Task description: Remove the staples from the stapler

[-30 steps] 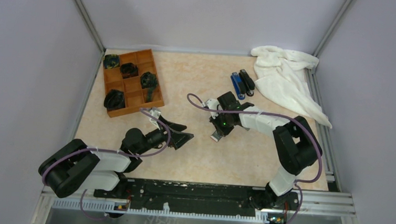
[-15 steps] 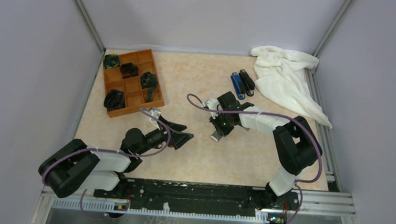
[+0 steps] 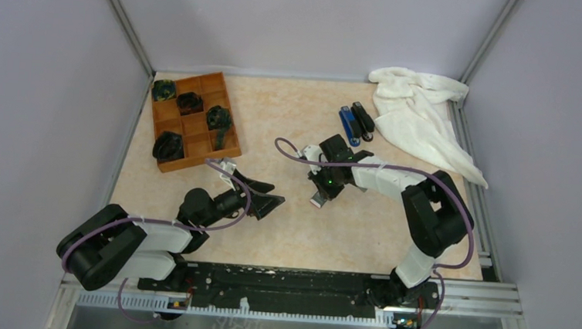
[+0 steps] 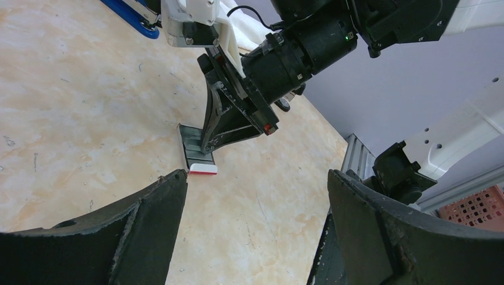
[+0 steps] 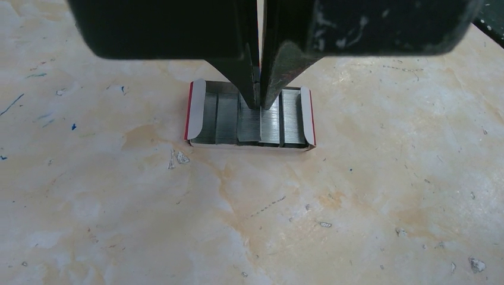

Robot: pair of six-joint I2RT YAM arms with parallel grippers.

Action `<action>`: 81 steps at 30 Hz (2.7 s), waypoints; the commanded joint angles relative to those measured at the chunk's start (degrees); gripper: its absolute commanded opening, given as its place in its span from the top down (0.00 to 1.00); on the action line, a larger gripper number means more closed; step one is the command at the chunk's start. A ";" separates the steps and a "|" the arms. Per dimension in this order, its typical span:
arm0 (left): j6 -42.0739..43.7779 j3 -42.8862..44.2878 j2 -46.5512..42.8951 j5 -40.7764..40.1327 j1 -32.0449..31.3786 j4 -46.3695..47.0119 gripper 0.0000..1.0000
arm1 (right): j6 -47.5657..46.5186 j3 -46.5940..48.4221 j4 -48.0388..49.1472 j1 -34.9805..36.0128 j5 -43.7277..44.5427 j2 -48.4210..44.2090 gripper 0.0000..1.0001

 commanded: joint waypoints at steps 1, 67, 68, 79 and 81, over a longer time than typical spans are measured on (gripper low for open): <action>-0.01 0.53 0.36 0.39 -0.46 1.90 0.07 | -0.52 0.17 0.98 0.83 0.84 -3.18 1.00; 0.73 -0.84 -3.41 -0.39 -0.46 -0.65 0.07 | -5.30 0.73 -4.02 -2.90 -5.66 0.52 1.00; 0.77 -0.83 -3.67 -0.57 -0.46 -0.99 0.07 | -5.39 0.71 -4.31 -2.54 -5.80 0.53 1.00; 1.26 -0.62 -8.26 -1.78 -0.46 -7.86 0.07 | -4.79 0.01 -7.54 0.20 -13.36 0.09 1.00; 0.91 -0.68 -9.06 -2.01 -0.46 -9.14 0.07 | -3.92 0.11 -7.56 0.30 -13.65 -0.12 1.00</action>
